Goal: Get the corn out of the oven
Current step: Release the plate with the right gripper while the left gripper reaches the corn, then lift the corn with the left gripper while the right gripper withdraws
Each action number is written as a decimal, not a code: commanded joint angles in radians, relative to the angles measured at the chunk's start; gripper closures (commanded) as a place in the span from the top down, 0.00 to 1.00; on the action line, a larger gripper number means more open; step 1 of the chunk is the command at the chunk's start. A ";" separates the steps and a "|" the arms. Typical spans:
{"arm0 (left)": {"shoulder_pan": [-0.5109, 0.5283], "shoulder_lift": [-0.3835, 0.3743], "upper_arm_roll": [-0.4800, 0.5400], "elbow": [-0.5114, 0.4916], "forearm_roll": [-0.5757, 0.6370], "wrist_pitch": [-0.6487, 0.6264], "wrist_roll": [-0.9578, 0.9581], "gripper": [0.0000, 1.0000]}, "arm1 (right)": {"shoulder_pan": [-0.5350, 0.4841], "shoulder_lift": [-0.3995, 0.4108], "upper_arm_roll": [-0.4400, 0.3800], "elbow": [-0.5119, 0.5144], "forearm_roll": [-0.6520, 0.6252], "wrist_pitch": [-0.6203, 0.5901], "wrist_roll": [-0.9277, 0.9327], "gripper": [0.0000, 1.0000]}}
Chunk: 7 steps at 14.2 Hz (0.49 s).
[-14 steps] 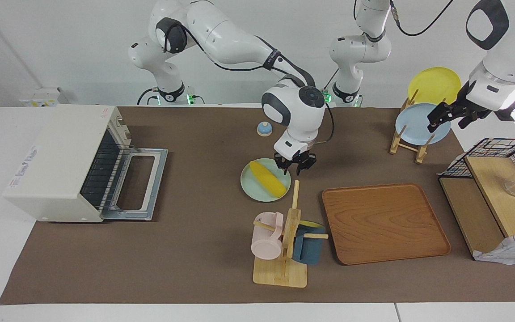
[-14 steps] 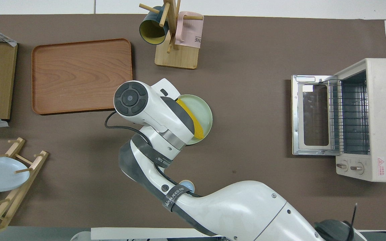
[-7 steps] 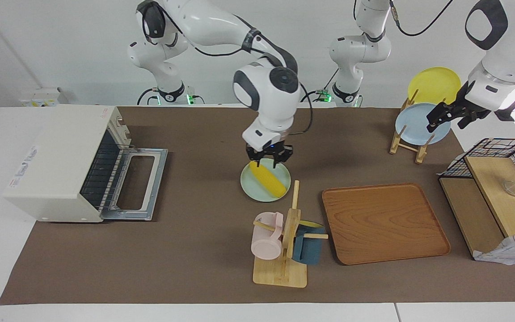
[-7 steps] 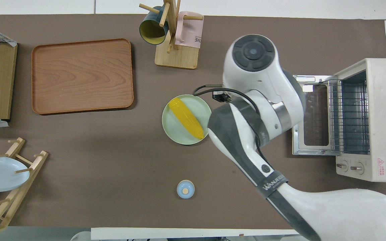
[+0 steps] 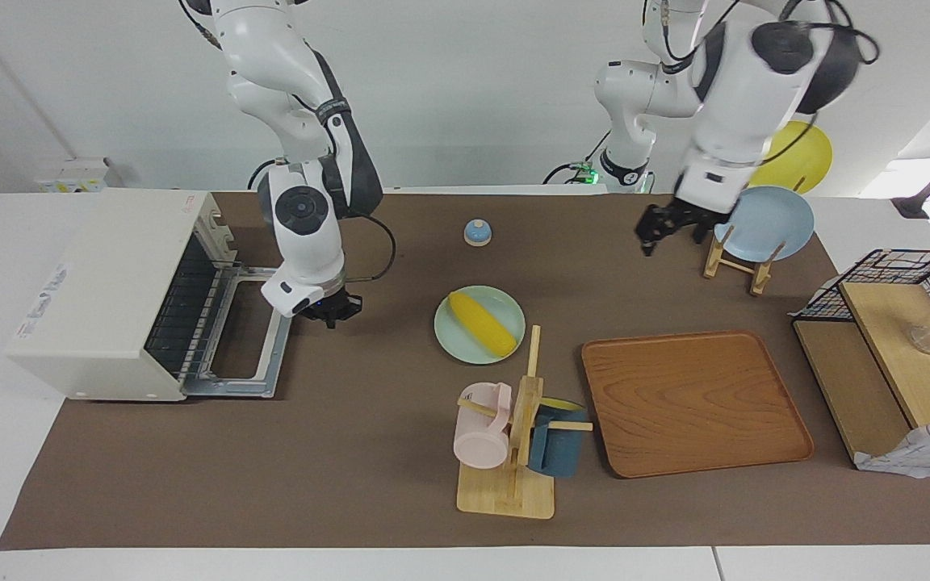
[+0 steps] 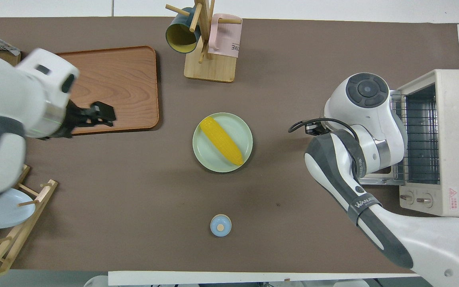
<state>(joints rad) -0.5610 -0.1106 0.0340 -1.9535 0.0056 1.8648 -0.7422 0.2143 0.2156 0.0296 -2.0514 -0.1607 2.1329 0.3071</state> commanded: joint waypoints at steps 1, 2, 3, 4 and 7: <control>-0.185 0.035 0.021 -0.075 0.007 0.167 -0.271 1.00 | -0.024 0.034 0.013 -0.007 -0.100 0.022 -0.002 0.00; -0.236 0.095 0.021 -0.070 0.007 0.232 -0.352 1.00 | -0.054 0.041 0.015 -0.007 -0.127 0.025 -0.002 0.00; -0.270 0.148 0.021 -0.068 0.007 0.296 -0.403 1.00 | -0.059 0.054 0.015 -0.007 -0.141 0.025 -0.003 0.00; -0.289 0.198 0.023 -0.064 0.007 0.347 -0.427 1.00 | -0.064 0.060 0.015 -0.007 -0.161 0.025 -0.003 0.00; -0.289 0.322 0.024 -0.004 0.008 0.396 -0.479 1.00 | -0.064 0.068 0.013 -0.006 -0.210 0.013 -0.006 0.00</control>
<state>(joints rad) -0.8441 0.1448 0.0358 -2.0157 0.0077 2.2515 -1.1943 0.1626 0.2843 0.0307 -2.0521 -0.3365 2.1417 0.3082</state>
